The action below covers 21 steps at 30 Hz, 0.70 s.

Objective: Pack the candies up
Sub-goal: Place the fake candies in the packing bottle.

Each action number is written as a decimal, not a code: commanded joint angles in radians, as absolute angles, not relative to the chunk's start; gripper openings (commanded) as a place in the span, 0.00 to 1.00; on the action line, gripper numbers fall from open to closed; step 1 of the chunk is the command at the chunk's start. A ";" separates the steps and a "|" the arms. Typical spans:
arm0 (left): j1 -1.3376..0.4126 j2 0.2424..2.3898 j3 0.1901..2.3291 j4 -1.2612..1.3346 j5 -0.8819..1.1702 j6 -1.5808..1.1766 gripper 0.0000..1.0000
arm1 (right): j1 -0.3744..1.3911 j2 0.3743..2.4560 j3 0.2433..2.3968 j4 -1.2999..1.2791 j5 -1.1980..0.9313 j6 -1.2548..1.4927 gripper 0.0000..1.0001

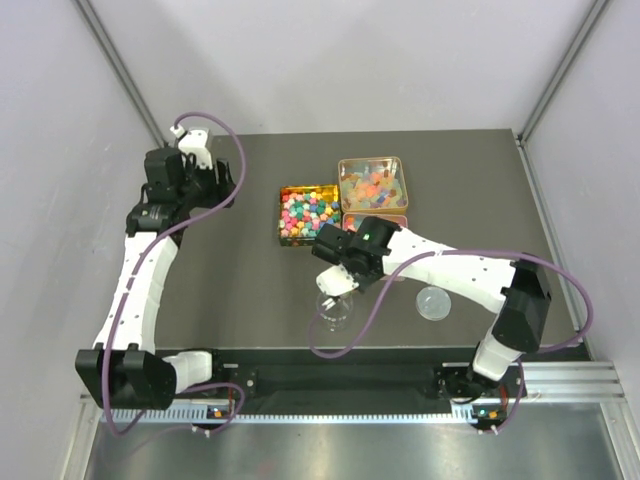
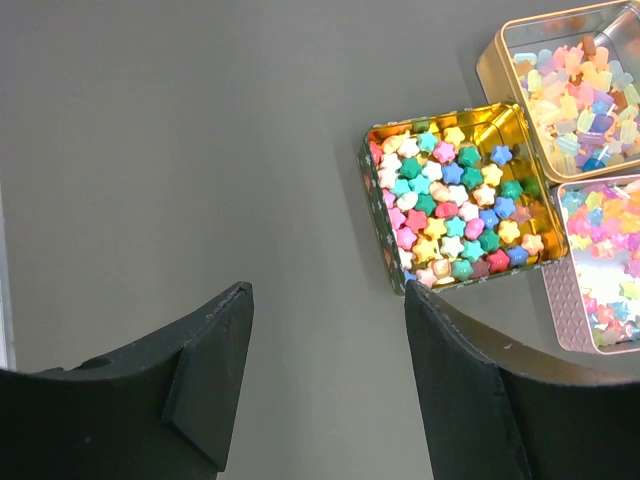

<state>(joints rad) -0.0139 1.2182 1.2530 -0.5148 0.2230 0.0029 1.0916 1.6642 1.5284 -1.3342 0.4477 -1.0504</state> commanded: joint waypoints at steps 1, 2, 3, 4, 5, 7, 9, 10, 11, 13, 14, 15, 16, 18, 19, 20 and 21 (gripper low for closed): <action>-0.008 1.164 1.229 -0.428 0.218 0.003 0.68 | 1.127 1.664 1.574 -1.471 0.558 -1.009 0.00; -0.008 1.158 1.226 -0.425 0.218 0.003 0.67 | 1.135 1.663 1.571 -1.471 0.577 -1.008 0.00; -0.008 1.154 1.221 -0.419 0.218 0.005 0.67 | 1.138 1.663 1.568 -1.471 0.587 -1.008 0.00; 0.018 1.151 1.213 -0.419 0.219 0.005 0.68 | 1.141 1.658 1.568 -1.471 0.595 -1.009 0.00; 0.018 1.143 1.210 -0.416 0.222 0.003 0.68 | 1.149 1.657 1.559 -1.473 0.607 -1.011 0.00; 0.023 1.135 1.201 -0.414 0.225 0.003 0.68 | 1.158 1.648 1.549 -1.471 0.615 -1.012 0.00; 0.026 1.124 1.195 -0.414 0.229 0.005 0.68 | 1.170 1.644 1.536 -1.473 0.618 -1.002 0.00; 0.028 1.121 1.193 -0.416 0.229 0.005 0.68 | 1.173 1.638 1.529 -1.473 0.618 -0.999 0.00; 0.031 1.118 1.193 -0.417 0.230 0.003 0.68 | 1.181 1.635 1.516 -1.471 0.618 -0.994 0.00; 0.032 1.112 1.195 -0.417 0.232 0.006 0.68 | 1.186 1.629 1.500 -1.471 0.618 -0.983 0.00; 0.032 1.111 1.193 -0.417 0.236 0.003 0.68 | 1.192 1.626 1.488 -1.471 0.618 -0.976 0.00; 0.035 1.109 1.195 -0.419 0.238 0.003 0.68 | 1.193 1.623 1.482 -1.471 0.620 -0.971 0.00; 0.035 1.108 1.193 -0.419 0.239 0.003 0.68 | 1.195 1.620 1.479 -1.471 0.627 -0.966 0.00; 0.035 1.108 1.195 -0.417 0.248 0.005 0.68 | 1.200 1.612 1.465 -1.473 0.641 -0.959 0.00; 0.035 1.108 1.195 -0.417 0.250 -0.024 0.68 | 1.201 1.609 1.460 -1.473 0.659 -0.959 0.00; 0.037 1.108 1.196 -0.411 0.253 -0.029 0.68 | 1.204 1.603 1.448 -1.473 0.670 -0.962 0.00; 0.037 1.109 1.193 -0.410 0.258 -0.032 0.68 | 1.204 1.595 1.445 -1.473 0.678 -0.962 0.00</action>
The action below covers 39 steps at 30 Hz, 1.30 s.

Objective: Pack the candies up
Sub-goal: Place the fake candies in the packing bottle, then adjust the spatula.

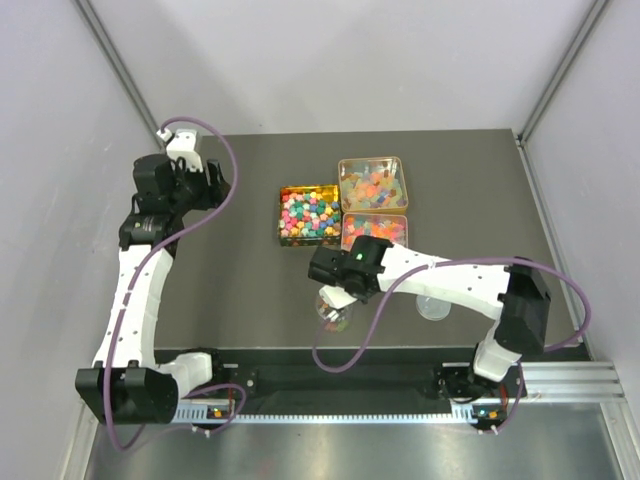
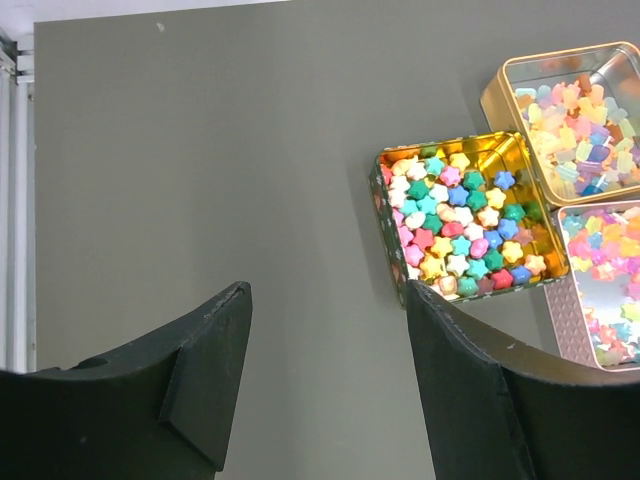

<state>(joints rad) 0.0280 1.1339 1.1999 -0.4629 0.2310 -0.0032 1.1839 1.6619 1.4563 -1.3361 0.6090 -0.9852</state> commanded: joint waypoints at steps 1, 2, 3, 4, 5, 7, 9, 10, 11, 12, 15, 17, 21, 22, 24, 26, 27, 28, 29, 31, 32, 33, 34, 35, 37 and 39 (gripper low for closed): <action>0.037 1.108 1.192 -0.405 0.259 -0.035 0.68 | 1.206 1.592 1.448 -1.473 0.686 -0.962 0.00; 0.037 1.108 1.192 -0.397 0.261 -0.040 0.68 | 1.207 1.586 1.451 -1.474 0.687 -0.968 0.00; 0.037 1.108 1.189 -0.397 0.261 -0.041 0.68 | 1.207 1.577 1.456 -1.473 0.689 -0.971 0.00; 0.037 1.111 1.189 -0.394 0.262 -0.046 0.68 | 1.206 1.572 1.468 -1.471 0.693 -0.976 0.00; 0.037 1.112 1.190 -0.397 0.273 -0.057 0.68 | 1.204 1.566 1.482 -1.473 0.690 -0.979 0.00; 0.037 1.118 1.209 -0.399 0.366 -0.064 0.68 | 1.192 1.568 1.559 -1.468 0.637 -0.971 0.00; 0.037 1.117 1.227 -0.375 0.489 -0.089 0.66 | 1.167 1.597 1.632 -1.470 0.577 -0.930 0.00; 0.035 1.121 1.233 -0.359 0.628 -0.101 0.64 | 1.126 1.611 1.716 -1.468 0.495 -0.908 0.00; 0.034 1.126 1.242 -0.345 0.705 -0.133 0.62 | 1.103 1.623 1.756 -1.468 0.445 -0.861 0.00; 0.034 1.132 1.271 -0.339 0.765 -0.146 0.55 | 1.074 1.647 1.794 -1.467 0.398 -0.841 0.00; 0.032 1.189 1.357 -0.371 0.929 -0.221 0.51 | 0.951 1.660 1.897 -1.425 0.224 -0.778 0.00; 0.032 1.253 1.403 -0.434 1.020 -0.267 0.53 | 0.882 1.651 1.919 -1.356 0.138 -0.758 0.00; 0.032 1.359 1.436 -0.330 1.172 -0.493 0.61 | 0.850 1.638 1.896 -1.273 0.083 -0.749 0.00; 0.028 1.396 1.430 -0.284 1.180 -0.550 0.62 | 0.847 1.643 1.896 -1.255 0.068 -0.746 0.00; 0.018 1.445 1.430 -0.233 1.174 -0.636 0.61 | 0.841 1.649 1.904 -1.241 0.049 -0.735 0.00; 0.005 1.462 1.425 -0.241 1.155 -0.603 0.56 | 0.836 1.649 1.913 -1.220 0.032 -0.736 0.00; 0.003 1.466 1.414 -0.248 1.128 -0.585 0.54 | 0.836 1.644 1.914 -1.204 0.026 -0.736 0.00; 0.003 1.471 1.408 -0.252 1.124 -0.572 0.54 | 0.836 1.643 1.925 -1.200 0.022 -0.735 0.00; 0.003 1.476 1.395 -0.253 1.127 -0.574 0.52 | 0.836 1.641 1.930 -1.198 0.021 -0.735 0.00; 0.003 1.482 1.382 -0.242 1.138 -0.584 0.50 | 0.833 1.644 1.939 -1.197 0.025 -0.732 0.00; 0.003 1.482 1.378 -0.236 1.141 -0.584 0.50 | 0.831 1.644 1.939 -1.200 0.026 -0.730 0.00; 0.003 1.482 1.378 -0.239 1.141 -0.581 0.48 | 0.825 1.643 1.937 -1.193 0.023 -0.729 0.00; 0.003 1.482 1.378 -0.244 1.140 -0.574 0.47 | 0.818 1.643 1.936 -1.190 0.020 -0.727 0.00; -0.027 1.483 1.379 -0.250 1.143 -0.568 0.45 | 0.813 1.643 1.936 -1.186 0.015 -0.726 0.00; -0.046 1.485 1.374 -0.262 1.156 -0.560 0.43 | 0.804 1.652 1.936 -1.171 0.011 -0.723 0.00; -0.066 1.485 1.371 -0.271 1.169 -0.555 0.39 | 0.796 1.672 1.942 -1.157 0.009 -0.721 0.00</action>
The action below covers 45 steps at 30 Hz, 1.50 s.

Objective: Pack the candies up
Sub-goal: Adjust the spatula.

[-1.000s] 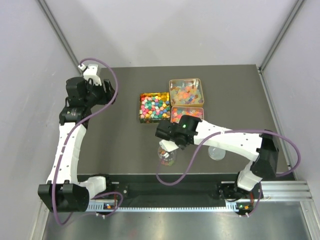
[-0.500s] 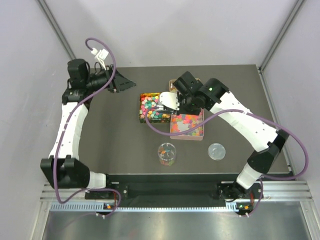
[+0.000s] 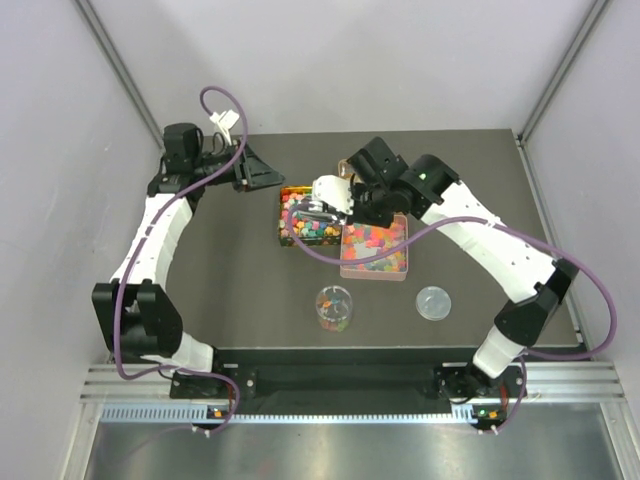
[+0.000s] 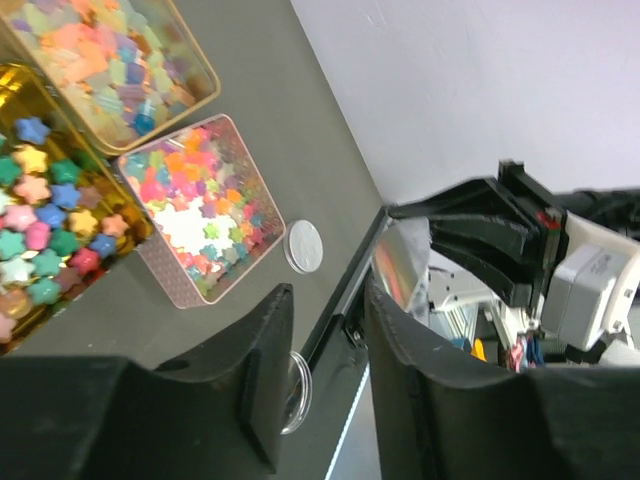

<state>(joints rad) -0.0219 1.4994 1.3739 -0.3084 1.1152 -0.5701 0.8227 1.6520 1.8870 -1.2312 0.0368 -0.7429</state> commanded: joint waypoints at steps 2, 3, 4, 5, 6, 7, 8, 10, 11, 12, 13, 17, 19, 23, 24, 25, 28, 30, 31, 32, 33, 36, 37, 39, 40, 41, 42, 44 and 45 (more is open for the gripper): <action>-0.078 1.488 1.370 -0.296 1.178 -0.548 0.38 | 0.784 1.690 1.962 -1.149 0.003 -0.716 0.00; -0.090 1.489 1.368 -0.304 1.180 -0.543 0.39 | 0.778 1.709 1.979 -1.144 0.003 -0.716 0.00; -0.098 1.489 1.365 -0.310 1.181 -0.538 0.40 | 0.778 1.719 1.988 -1.143 0.005 -0.718 0.00; -0.103 1.488 1.362 -0.311 1.184 -0.537 0.40 | 0.776 1.744 1.994 -1.143 0.003 -0.718 0.00; -0.112 1.488 1.361 -0.311 1.184 -0.538 0.40 | 0.776 1.752 2.008 -1.140 0.003 -0.718 0.00; -0.115 1.489 1.359 -0.313 1.184 -0.540 0.40 | 0.773 1.759 2.013 -1.138 0.003 -0.718 0.00; -0.118 1.489 1.358 -0.313 1.184 -0.538 0.40 | 0.770 1.769 2.014 -1.135 0.003 -0.716 0.00; -0.121 1.494 1.361 -0.314 1.187 -0.540 0.41 | 0.764 1.775 2.016 -1.129 0.003 -0.715 0.00; -0.123 1.496 1.359 -0.316 1.187 -0.538 0.41 | 0.764 1.782 2.016 -1.127 0.003 -0.713 0.00; -0.127 1.499 1.359 -0.314 1.187 -0.538 0.40 | 0.761 1.784 2.017 -1.127 0.003 -0.715 0.00; -0.129 1.500 1.359 -0.321 1.186 -0.534 0.40 | 0.756 1.784 2.016 -1.124 0.003 -0.712 0.00; -0.141 1.517 1.356 -0.324 1.180 -0.526 0.36 | 0.753 1.781 2.031 -1.120 0.003 -0.706 0.00; -0.152 1.535 1.359 -0.324 1.177 -0.523 0.29 | 0.753 1.773 2.036 -1.118 0.003 -0.706 0.00; -0.163 1.578 1.379 -0.324 1.175 -0.512 0.11 | 0.753 1.737 2.051 -1.111 0.003 -0.698 0.00; -0.164 1.586 1.384 -0.324 1.177 -0.508 0.00 | 0.753 1.730 2.063 -1.109 -0.030 -0.695 0.00; -0.166 1.594 1.394 -0.322 1.180 -0.509 0.00 | 0.753 1.723 2.066 -1.106 -0.037 -0.695 0.00; -0.167 1.626 1.397 -0.260 1.216 -0.550 0.00 | 0.753 1.689 2.077 -1.095 -0.058 -0.687 0.00; -0.167 1.650 1.384 -0.162 1.297 -0.668 0.00 | 0.753 1.664 2.085 -1.086 -0.074 -0.683 0.00; -0.167 1.660 1.353 0.001 1.327 -0.733 0.00 | 0.753 1.657 2.086 -1.085 -0.081 -0.683 0.00; -0.167 1.675 1.332 0.125 1.391 -0.814 0.00 | 0.753 1.640 2.088 -1.080 -0.092 -0.683 0.00; -0.167 1.686 1.310 0.243 1.419 -1.009 0.00 | 0.753 1.632 2.089 -1.077 -0.109 -0.680 0.00; -0.167 1.729 1.278 0.659 1.512 -1.306 0.00 | 0.753 1.600 2.094 -1.069 -0.152 -0.672 0.00; -0.167 1.733 1.310 0.661 1.535 -1.307 0.00 | 0.753 1.594 2.095 -1.065 -0.159 -0.666 0.00; -0.169 1.743 1.368 0.426 1.601 -1.131 0.00 | 0.753 1.577 2.094 -1.062 -0.184 -0.663 0.00; -0.169 1.749 1.479 0.249 1.630 -0.986 0.00 | 0.752 1.572 2.094 -1.063 -0.195 -0.663 0.00; -0.167 1.781 1.549 0.002 1.663 -0.819 0.00 | 0.752 1.562 2.086 -1.065 -0.202 -0.663 0.00; -0.164 1.790 1.595 -0.166 1.669 -0.720 0.00 | 0.750 1.554 2.079 -1.062 -0.218 -0.663 0.00; -0.163 1.781 1.586 -0.088 1.669 -0.788 0.00 | 0.750 1.537 2.059 -1.057 -0.232 -0.663 0.02; -0.163 1.781 1.588 -0.087 1.669 -0.799 0.00 | 0.749 1.532 2.053 -1.054 -0.241 -0.651 0.08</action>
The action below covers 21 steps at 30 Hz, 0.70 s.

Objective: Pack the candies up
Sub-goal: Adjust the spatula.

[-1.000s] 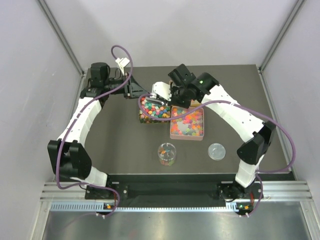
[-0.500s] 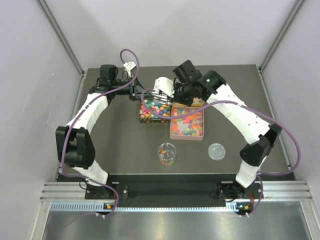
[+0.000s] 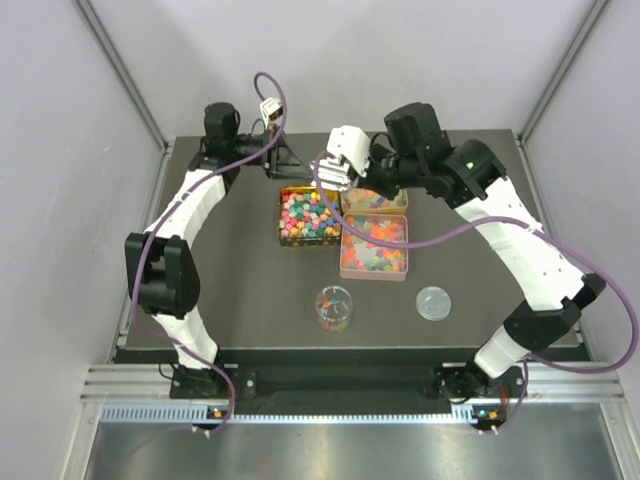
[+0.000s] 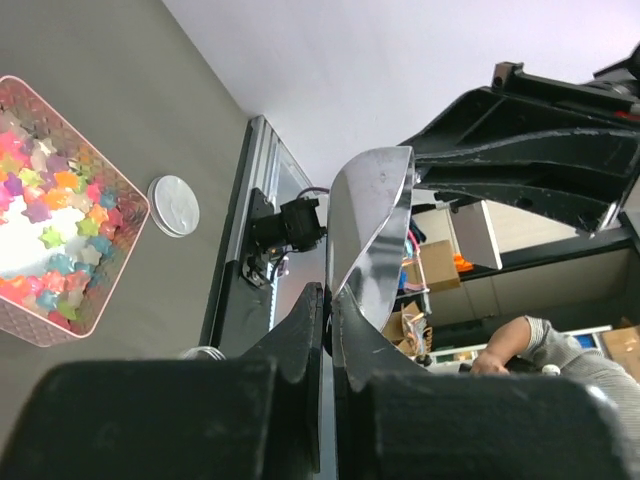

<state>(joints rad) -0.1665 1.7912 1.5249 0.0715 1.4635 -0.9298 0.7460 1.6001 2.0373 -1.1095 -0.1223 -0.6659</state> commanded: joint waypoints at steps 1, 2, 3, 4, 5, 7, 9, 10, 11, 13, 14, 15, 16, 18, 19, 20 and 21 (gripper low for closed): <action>-0.161 1.784 1.595 -0.090 1.670 -0.808 0.00 | 0.747 1.528 2.046 -1.051 -0.244 -0.643 0.14; -0.161 1.786 1.597 -0.089 1.671 -0.813 0.00 | 0.746 1.520 2.036 -1.046 -0.248 -0.638 0.24; -0.160 1.783 1.597 -0.087 1.671 -0.819 0.00 | 0.739 1.514 2.030 -1.040 -0.253 -0.624 0.28; -0.160 1.784 1.597 -0.087 1.672 -0.822 0.00 | 0.736 1.508 2.020 -1.032 -0.259 -0.618 0.31; -0.156 1.784 1.595 -0.090 1.671 -0.825 0.00 | 0.730 1.496 2.007 -1.020 -0.265 -0.614 0.33; -0.150 1.784 1.598 -0.089 1.672 -0.830 0.00 | 0.713 1.476 1.987 -1.008 -0.288 -0.615 0.36; -0.132 1.786 1.601 -0.091 1.670 -0.836 0.00 | 0.695 1.448 1.922 -0.962 -0.314 -0.617 0.37; -0.126 1.789 1.603 -0.091 1.671 -0.839 0.00 | 0.690 1.399 1.889 -0.897 -0.324 -0.617 0.37; -0.109 1.790 1.603 -0.092 1.671 -0.842 0.00 | 0.684 1.364 1.787 -0.849 -0.334 -0.614 0.39; -0.098 1.795 1.600 -0.087 1.672 -0.845 0.00 | 0.667 1.230 1.647 -0.649 -0.374 -0.598 0.40; -0.091 1.795 1.600 -0.090 1.671 -0.848 0.00 | 0.666 1.185 1.508 -0.582 -0.382 -0.595 0.43; -0.089 1.793 1.600 -0.089 1.672 -0.850 0.00 | 0.666 1.145 1.447 -0.522 -0.387 -0.577 0.46; -0.089 1.792 1.600 -0.087 1.672 -0.851 0.00 | 0.666 1.091 1.398 -0.433 -0.384 -0.566 0.49; -0.090 1.787 1.589 -0.055 1.669 -0.885 0.00 | 0.666 1.071 1.321 -0.391 -0.371 -0.548 0.50; -0.091 1.784 1.585 -0.048 1.672 -0.894 0.00 | 0.666 1.066 1.310 -0.379 -0.371 -0.545 0.50; -0.089 1.784 1.582 -0.043 1.671 -0.902 0.00 | 0.663 1.066 1.293 -0.356 -0.376 -0.542 0.50; -0.089 1.783 1.572 -0.040 1.671 -0.908 0.00 | 0.660 1.066 1.286 -0.338 -0.385 -0.540 0.50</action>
<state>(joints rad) -0.0937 1.7920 1.5745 -0.0944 1.4799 -0.8707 0.6708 1.0805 1.3197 -0.5735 -0.3420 -0.5819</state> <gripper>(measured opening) 0.035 0.503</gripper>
